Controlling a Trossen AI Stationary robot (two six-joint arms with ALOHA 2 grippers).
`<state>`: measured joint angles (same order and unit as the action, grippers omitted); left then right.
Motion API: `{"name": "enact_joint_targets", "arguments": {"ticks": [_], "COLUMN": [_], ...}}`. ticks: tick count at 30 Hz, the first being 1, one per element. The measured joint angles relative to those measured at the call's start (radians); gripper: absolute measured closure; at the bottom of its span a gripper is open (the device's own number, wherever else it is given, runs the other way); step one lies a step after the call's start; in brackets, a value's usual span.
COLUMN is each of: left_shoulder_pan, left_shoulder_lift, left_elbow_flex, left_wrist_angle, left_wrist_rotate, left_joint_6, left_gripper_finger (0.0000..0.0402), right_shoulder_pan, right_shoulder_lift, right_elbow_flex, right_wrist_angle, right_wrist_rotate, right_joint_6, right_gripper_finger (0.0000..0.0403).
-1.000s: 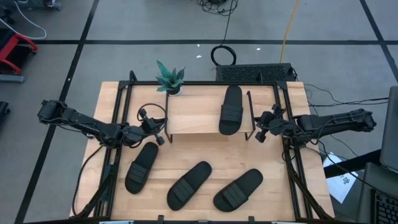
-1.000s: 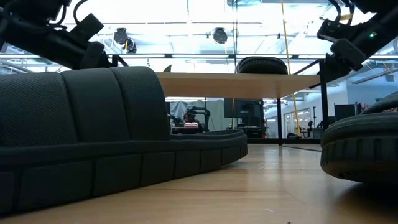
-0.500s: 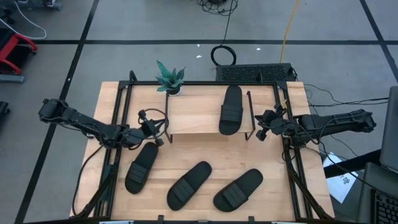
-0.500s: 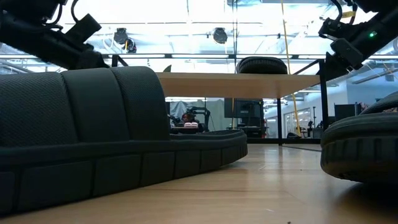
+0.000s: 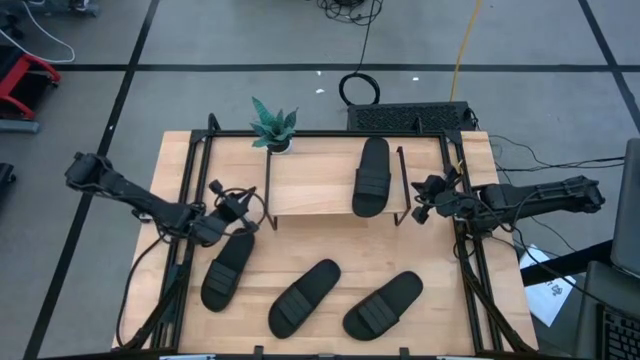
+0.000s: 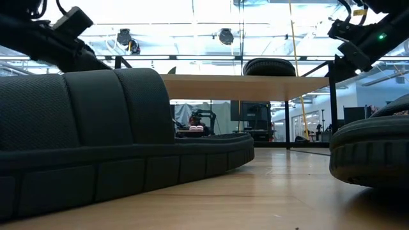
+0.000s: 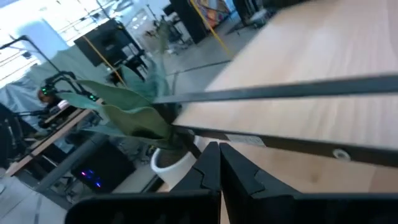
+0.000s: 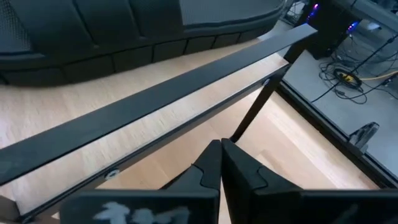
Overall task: Pick and place slides into the shelf
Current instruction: Adjust the slide on the shelf
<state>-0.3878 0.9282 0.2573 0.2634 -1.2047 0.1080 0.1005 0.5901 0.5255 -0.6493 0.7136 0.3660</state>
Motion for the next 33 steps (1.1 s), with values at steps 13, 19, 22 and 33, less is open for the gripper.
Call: {"name": "enact_joint_targets", "arguments": {"ticks": [13,19,22,33], "left_shoulder_pan": [-0.017,0.101,0.173,0.315], "left_shoulder_lift": [-0.188,-0.094,0.017,0.450], "left_elbow_flex": [0.056,0.322,0.465,0.831], "left_wrist_angle": [0.225,-0.063,-0.199,-0.291], "left_wrist_rotate": [0.089,0.309,0.447,0.778], "left_joint_6": [0.082,-0.091,-0.141,-0.170], "left_gripper_finger": [0.0401,0.0401,0.0401,0.0401], "right_shoulder_pan": [0.000,-0.001,-0.001,0.000], "right_shoulder_lift": [-0.131,-0.188,-0.189,-0.142], "right_elbow_flex": [0.000,0.001,0.001,0.001], "right_wrist_angle": [0.014,0.145,0.218,0.430], "right_wrist_rotate": [0.172,0.144,0.054,-0.090], "right_joint_6": [-0.059,-0.169,-0.251,-0.435], "right_gripper_finger": [0.0403,0.0403,0.0403,0.0403]}}
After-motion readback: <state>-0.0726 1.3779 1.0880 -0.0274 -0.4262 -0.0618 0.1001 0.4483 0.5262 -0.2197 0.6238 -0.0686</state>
